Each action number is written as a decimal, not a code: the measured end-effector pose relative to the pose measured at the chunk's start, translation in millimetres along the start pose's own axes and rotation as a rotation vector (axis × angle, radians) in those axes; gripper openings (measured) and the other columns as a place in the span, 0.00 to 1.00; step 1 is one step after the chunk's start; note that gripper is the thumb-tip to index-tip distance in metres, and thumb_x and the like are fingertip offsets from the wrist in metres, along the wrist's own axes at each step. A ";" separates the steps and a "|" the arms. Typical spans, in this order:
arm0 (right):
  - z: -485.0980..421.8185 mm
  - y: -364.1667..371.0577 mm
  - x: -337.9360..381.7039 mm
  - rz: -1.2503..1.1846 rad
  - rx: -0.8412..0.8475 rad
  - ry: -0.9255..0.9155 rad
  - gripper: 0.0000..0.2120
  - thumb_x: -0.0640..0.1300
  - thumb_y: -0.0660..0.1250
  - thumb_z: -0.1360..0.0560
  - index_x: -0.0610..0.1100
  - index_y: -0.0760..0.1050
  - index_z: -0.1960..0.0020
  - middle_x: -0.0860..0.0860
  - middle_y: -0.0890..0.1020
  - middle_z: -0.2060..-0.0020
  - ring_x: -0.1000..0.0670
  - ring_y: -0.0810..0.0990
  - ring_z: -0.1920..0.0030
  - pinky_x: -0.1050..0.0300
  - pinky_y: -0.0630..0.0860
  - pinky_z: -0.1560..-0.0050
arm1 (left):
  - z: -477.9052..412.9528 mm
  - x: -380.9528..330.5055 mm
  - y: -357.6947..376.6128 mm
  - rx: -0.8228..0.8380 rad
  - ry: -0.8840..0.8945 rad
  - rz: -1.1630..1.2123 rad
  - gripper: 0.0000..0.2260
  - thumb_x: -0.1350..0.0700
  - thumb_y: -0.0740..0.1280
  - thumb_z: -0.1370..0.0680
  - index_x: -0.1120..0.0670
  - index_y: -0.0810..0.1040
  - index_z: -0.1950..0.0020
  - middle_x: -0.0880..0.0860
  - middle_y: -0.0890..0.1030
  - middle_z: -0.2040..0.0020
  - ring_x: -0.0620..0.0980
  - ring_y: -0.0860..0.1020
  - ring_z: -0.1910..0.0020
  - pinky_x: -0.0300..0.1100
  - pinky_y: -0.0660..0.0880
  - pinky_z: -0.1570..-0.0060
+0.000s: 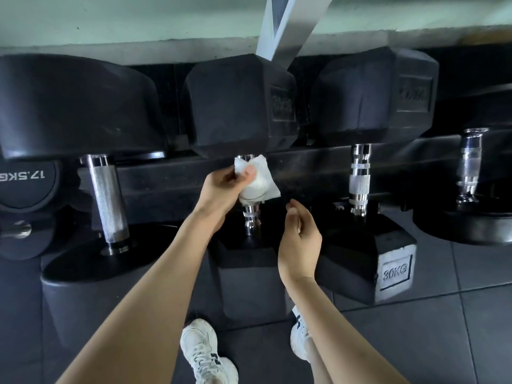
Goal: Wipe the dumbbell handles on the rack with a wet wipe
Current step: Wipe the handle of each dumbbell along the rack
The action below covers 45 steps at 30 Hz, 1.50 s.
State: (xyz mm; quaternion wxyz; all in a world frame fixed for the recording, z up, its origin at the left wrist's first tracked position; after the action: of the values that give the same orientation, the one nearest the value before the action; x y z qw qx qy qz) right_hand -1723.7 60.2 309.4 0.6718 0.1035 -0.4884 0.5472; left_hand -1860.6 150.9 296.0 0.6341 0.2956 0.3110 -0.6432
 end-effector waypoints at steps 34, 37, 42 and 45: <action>-0.6 -24.7 19.1 0.011 0.159 0.153 0.13 0.42 0.59 0.22 0.47 0.77 0.41 0.51 0.82 0.47 0.49 0.79 0.44 0.55 0.73 0.39 | 74.9 -9.0 1.7 -0.198 -0.081 -0.721 0.20 0.57 0.72 0.27 0.55 0.65 0.74 0.48 0.66 0.75 0.44 0.64 0.74 0.32 0.62 0.78; 3.2 -48.2 30.9 0.018 0.248 0.054 0.11 0.44 0.60 0.22 0.51 0.78 0.44 0.52 0.83 0.49 0.51 0.80 0.46 0.52 0.76 0.41 | 88.4 -24.6 10.7 -0.219 -0.028 -0.589 0.11 0.57 0.73 0.29 0.56 0.75 0.68 0.50 0.73 0.71 0.49 0.71 0.69 0.30 0.66 0.73; 18.0 -72.3 56.6 -0.127 0.437 0.133 0.05 0.48 0.64 0.22 0.54 0.79 0.50 0.53 0.83 0.52 0.53 0.82 0.48 0.52 0.80 0.47 | 115.4 -31.8 31.8 -0.136 -0.095 -0.158 0.14 0.60 0.75 0.31 0.53 0.82 0.46 0.52 0.83 0.52 0.52 0.81 0.50 0.52 0.78 0.46; 26.1 -70.1 65.5 -0.174 0.563 0.181 0.12 0.51 0.65 0.23 0.50 0.79 0.42 0.52 0.84 0.50 0.54 0.82 0.48 0.54 0.79 0.45 | 125.1 -37.2 48.8 -0.063 -0.088 -0.097 0.14 0.68 0.71 0.30 0.48 0.82 0.55 0.52 0.84 0.56 0.52 0.83 0.52 0.54 0.78 0.46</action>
State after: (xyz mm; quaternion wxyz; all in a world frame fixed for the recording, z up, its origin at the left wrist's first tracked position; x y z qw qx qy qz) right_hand -1684.3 57.5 400.6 0.7020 0.2778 -0.2449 0.6083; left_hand -1809.2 77.3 402.7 0.6242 0.2316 0.3168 -0.6755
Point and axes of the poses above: each hand's wrist, its own z-axis away from the middle knuckle, its own y-axis out of the palm, x = y × z, the point moved 4 cm from there along -z, towards the middle knuckle
